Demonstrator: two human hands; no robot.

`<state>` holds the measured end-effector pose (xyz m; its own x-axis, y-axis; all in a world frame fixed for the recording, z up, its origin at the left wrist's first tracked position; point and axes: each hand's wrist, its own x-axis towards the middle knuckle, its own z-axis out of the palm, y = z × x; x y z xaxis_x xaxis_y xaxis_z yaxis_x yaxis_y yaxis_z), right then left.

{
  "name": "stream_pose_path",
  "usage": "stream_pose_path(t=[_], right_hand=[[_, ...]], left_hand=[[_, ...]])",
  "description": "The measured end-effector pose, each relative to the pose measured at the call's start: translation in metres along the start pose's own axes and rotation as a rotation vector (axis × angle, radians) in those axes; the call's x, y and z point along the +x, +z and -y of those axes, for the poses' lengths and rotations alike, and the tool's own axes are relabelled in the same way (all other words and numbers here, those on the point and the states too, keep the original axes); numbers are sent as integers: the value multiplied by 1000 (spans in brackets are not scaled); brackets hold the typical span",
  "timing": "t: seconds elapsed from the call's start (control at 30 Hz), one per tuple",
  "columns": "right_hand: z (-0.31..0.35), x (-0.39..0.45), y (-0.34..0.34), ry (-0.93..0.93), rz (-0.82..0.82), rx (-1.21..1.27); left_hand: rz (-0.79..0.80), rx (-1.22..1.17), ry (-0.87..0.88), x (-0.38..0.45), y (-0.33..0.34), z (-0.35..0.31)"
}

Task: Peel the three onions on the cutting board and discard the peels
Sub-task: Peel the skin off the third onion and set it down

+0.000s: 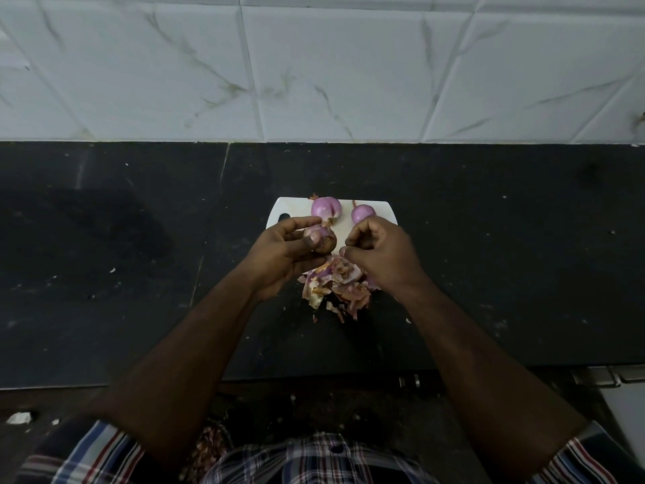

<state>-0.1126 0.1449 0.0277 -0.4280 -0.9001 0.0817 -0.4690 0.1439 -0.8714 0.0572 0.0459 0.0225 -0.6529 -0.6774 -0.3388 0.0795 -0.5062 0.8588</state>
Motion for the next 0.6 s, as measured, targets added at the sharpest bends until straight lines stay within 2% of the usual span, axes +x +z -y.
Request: stream_pose_path(t=[0.17, 0.4, 0.6], right_hand=[[8, 3, 7, -139, 41, -68], [13, 5, 9, -243, 32, -238], [3, -10, 8, -216, 199, -292]], left_hand=[[18, 14, -1, 0, 2, 0], [-6, 5, 13, 0, 2, 2], [-73, -44, 24, 3, -4, -2]])
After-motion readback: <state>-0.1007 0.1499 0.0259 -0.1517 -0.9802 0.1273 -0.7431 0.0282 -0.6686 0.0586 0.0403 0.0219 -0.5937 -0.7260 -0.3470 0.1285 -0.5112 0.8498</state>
